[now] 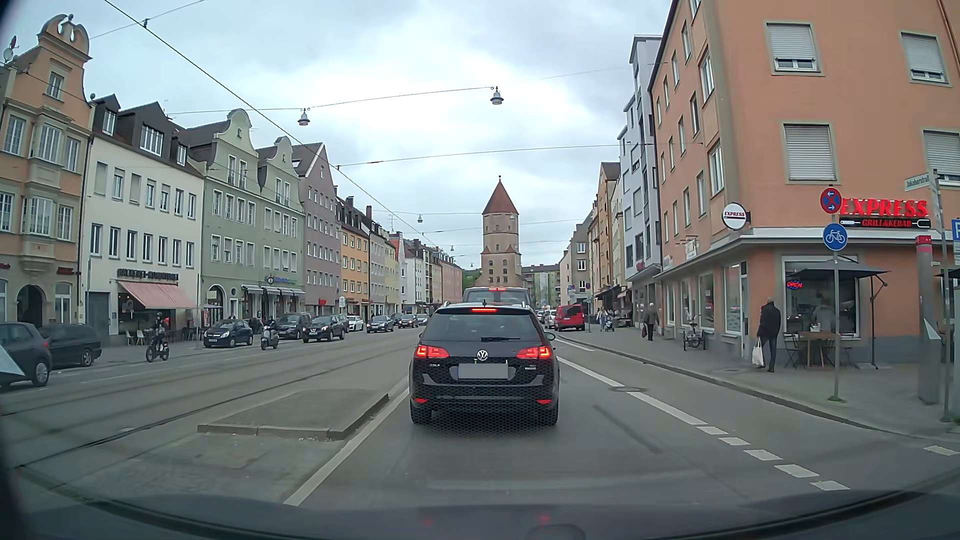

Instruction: Follow the waypoints while adhering to traffic rules and regulations

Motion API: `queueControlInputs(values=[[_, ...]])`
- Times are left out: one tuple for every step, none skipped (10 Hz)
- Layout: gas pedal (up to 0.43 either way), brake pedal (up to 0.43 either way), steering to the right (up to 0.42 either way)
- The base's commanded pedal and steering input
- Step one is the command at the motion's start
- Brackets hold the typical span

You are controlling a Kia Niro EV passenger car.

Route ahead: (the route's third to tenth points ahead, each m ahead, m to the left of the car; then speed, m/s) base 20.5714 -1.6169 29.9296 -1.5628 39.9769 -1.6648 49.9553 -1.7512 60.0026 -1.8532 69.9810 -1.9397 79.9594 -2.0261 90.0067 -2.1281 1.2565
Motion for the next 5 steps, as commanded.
queueControlInputs(values=[[0.000,0.183,-0.012],[0.000,0.183,-0.012],[0.000,0.183,-0.012],[0.000,0.177,-0.012],[0.000,0.177,-0.012]])
